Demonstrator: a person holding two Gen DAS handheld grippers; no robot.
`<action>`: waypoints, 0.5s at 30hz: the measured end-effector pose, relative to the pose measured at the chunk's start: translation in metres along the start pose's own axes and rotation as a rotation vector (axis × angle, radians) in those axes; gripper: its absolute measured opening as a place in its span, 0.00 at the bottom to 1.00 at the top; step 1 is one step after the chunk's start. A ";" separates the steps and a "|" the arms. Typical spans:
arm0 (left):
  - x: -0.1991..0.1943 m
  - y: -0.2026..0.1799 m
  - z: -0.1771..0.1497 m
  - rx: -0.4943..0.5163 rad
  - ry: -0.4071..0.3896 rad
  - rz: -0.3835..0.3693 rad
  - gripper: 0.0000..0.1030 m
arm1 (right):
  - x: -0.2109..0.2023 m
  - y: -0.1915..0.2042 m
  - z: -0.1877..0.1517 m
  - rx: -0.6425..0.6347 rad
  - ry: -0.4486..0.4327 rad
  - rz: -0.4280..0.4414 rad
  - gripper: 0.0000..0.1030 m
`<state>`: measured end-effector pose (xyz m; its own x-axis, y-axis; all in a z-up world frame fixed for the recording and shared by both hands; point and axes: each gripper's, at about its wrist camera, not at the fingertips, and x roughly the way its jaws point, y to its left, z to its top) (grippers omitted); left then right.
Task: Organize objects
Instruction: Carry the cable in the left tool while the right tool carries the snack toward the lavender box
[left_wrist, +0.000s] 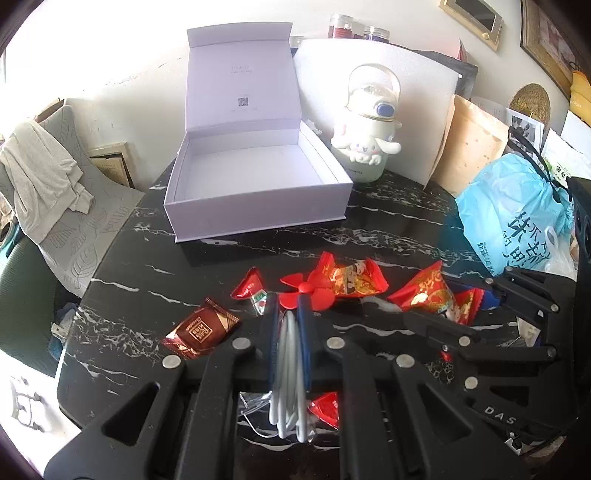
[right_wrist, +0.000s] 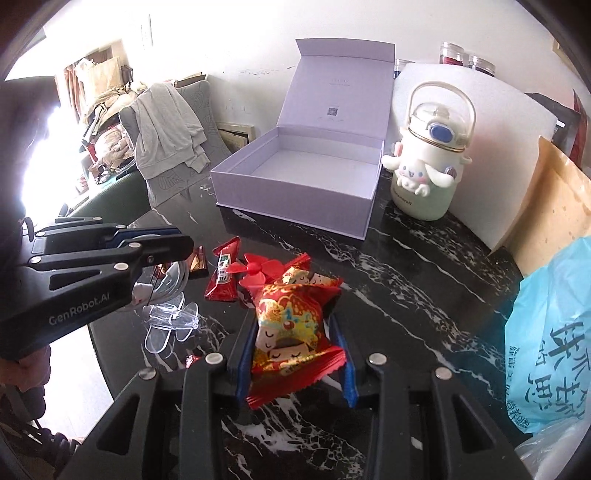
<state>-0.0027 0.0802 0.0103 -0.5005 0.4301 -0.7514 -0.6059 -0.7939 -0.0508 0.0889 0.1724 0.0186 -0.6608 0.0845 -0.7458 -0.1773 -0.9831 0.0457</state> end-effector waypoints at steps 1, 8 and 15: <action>0.000 0.000 0.001 0.002 0.002 0.002 0.09 | -0.001 0.000 0.001 -0.002 -0.001 0.003 0.37; 0.002 0.004 0.009 0.001 0.004 -0.007 0.09 | -0.005 0.002 0.011 -0.019 -0.018 0.015 0.37; 0.002 0.012 0.032 0.015 -0.023 0.020 0.09 | -0.006 0.002 0.032 -0.040 -0.043 0.021 0.37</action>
<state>-0.0314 0.0851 0.0295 -0.5262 0.4240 -0.7371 -0.6048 -0.7960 -0.0262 0.0695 0.1750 0.0442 -0.6950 0.0694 -0.7157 -0.1340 -0.9904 0.0340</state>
